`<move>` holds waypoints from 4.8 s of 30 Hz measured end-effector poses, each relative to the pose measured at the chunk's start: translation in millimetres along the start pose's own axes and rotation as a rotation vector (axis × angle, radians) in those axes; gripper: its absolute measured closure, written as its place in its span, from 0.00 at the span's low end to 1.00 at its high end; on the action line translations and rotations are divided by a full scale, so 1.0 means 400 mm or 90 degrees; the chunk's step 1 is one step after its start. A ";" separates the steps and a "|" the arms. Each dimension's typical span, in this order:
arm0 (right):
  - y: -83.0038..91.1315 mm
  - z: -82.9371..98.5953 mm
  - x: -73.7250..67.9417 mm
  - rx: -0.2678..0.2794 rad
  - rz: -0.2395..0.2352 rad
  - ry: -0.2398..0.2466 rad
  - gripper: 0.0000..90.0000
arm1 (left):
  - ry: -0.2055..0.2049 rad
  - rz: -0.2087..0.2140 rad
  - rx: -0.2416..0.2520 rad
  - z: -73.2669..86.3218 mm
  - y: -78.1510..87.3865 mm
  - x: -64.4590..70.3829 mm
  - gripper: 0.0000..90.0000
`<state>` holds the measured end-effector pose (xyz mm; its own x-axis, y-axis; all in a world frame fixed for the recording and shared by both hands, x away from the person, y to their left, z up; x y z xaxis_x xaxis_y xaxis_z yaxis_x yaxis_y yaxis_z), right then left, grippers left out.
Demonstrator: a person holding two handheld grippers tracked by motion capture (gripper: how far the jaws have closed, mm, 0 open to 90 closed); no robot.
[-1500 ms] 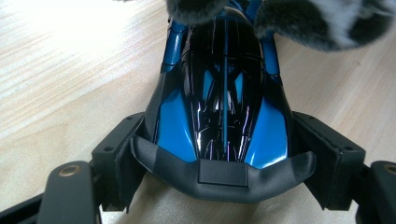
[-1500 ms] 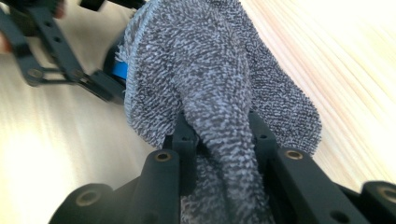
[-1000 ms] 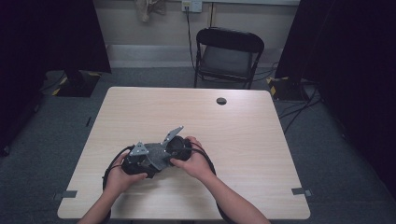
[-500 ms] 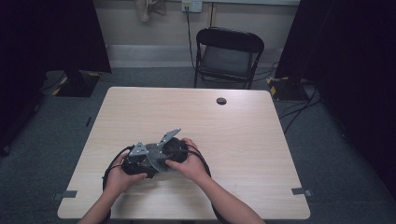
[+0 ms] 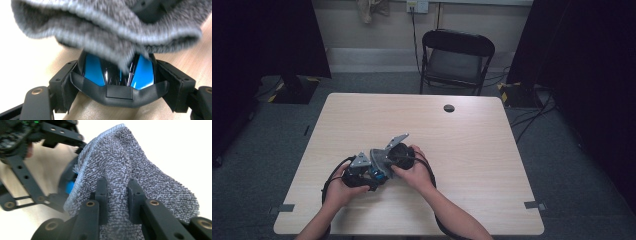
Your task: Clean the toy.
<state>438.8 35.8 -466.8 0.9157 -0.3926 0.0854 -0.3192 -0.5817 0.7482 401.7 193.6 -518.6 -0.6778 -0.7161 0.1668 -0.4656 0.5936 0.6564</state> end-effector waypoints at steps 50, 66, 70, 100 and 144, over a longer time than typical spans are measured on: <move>0.005 0.015 0.010 -0.007 -0.024 -0.004 0.84 | -0.001 0.003 0.002 0.001 0.001 -0.001 0.26; 0.031 0.082 0.109 -0.030 0.018 -0.078 0.84 | -0.002 0.001 0.001 0.001 0.001 -0.001 0.26; 0.035 0.094 0.123 -0.030 0.026 -0.079 0.84 | -0.001 0.002 0.002 0.001 0.000 -0.001 0.26; 0.079 0.145 0.174 -0.039 0.058 -0.092 0.84 | 0.001 0.003 0.001 0.001 0.001 -0.001 0.26; 0.012 0.021 0.014 -0.014 -0.017 0.001 0.84 | 0.003 0.004 0.004 0.002 0.000 0.000 0.26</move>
<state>440.3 24.7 -468.3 0.9244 -0.3756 0.0657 -0.2884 -0.5758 0.7650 401.2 194.1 -519.1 -0.6776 -0.7145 0.1743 -0.4652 0.5999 0.6509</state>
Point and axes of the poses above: each handheld gripper's, and its own axes: y roughly backward along the jaws, z roughly out of its underside, x roughly to its right, the point moved 3 cm from there along -y, roughly forward along the jaws, and after that the axes turned 7 degrees about y, right-handed, at the moved point
